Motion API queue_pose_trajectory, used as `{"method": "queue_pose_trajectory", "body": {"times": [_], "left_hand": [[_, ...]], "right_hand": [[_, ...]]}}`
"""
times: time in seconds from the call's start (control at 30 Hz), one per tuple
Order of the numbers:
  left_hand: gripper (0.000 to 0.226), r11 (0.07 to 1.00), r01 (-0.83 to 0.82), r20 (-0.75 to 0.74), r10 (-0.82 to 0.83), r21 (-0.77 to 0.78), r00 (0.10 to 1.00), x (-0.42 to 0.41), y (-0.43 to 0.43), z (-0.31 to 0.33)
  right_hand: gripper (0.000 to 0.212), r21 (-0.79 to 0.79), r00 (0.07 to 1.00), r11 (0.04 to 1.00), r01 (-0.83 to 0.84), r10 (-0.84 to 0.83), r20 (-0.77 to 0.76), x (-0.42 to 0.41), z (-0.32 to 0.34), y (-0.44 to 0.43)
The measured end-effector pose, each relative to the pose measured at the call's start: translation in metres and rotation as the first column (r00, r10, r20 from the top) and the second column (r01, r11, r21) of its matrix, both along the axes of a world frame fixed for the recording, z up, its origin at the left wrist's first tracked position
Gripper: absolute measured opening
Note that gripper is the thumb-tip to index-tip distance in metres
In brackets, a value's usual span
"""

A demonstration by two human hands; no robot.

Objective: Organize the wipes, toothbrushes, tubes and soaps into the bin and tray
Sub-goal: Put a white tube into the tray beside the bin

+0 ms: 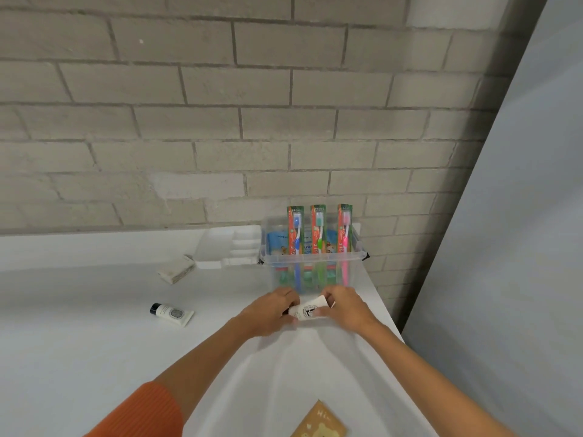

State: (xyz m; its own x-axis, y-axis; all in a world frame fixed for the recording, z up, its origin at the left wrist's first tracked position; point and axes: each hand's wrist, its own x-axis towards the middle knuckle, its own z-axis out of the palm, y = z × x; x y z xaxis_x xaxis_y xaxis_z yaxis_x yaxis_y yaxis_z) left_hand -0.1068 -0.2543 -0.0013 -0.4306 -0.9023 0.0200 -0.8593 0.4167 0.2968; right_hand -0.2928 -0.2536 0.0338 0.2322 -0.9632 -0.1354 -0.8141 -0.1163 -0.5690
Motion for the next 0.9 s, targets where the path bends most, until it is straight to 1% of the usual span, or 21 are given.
{"method": "queue_pose_trajectory", "body": {"times": [0.1, 0.23, 0.4, 0.47, 0.53, 0.63, 0.73, 0.83, 0.9], "left_hand": [[0.030, 0.998, -0.057, -0.108, 0.055, -0.011, 0.993, 0.013, 0.005, 0.011], [0.032, 0.991, -0.109, -0.214, 0.091, -0.075, 0.973, 0.031, 0.009, 0.030], [0.029, 0.965, -0.236, -0.405, 0.170, -0.119, 0.898, 0.054, 0.009, 0.054], [0.027, 0.946, -0.289, -0.449, 0.195, -0.150, 0.872, 0.064, 0.004, 0.062], [0.027, 0.924, -0.342, -0.487, 0.221, -0.173, 0.845, 0.072, -0.002, 0.071], [0.029, 0.898, -0.411, -0.548, 0.267, -0.158, 0.793, 0.083, -0.015, 0.083], [0.028, 0.885, -0.442, -0.584, 0.284, -0.145, 0.760, 0.093, -0.031, 0.088], [0.027, 0.875, -0.466, -0.607, 0.300, -0.133, 0.736, 0.100, -0.050, 0.087], [0.028, 0.872, -0.475, -0.617, 0.309, -0.121, 0.724, 0.102, -0.060, 0.086]], "right_hand": [[0.026, -0.100, 0.999, 0.994, -0.050, 0.051, 0.013, 0.012, 0.021, -0.003], [0.025, -0.238, 0.987, 0.961, -0.140, 0.155, 0.043, 0.033, 0.046, -0.010], [0.025, -0.356, 0.970, 0.911, -0.209, 0.239, 0.041, 0.066, 0.079, -0.026], [0.023, -0.388, 0.964, 0.897, -0.211, 0.256, 0.070, 0.079, 0.089, -0.036], [0.024, -0.416, 0.954, 0.889, -0.192, 0.268, 0.133, 0.092, 0.097, -0.043], [0.024, -0.449, 0.938, 0.882, -0.145, 0.267, 0.222, 0.113, 0.109, -0.055], [0.021, -0.481, 0.918, 0.867, -0.127, 0.287, 0.275, 0.133, 0.111, -0.069], [0.019, -0.474, 0.894, 0.875, -0.098, 0.287, 0.345, 0.149, 0.106, -0.090], [0.018, -0.462, 0.892, 0.882, -0.095, 0.281, 0.353, 0.155, 0.102, -0.100]]}}
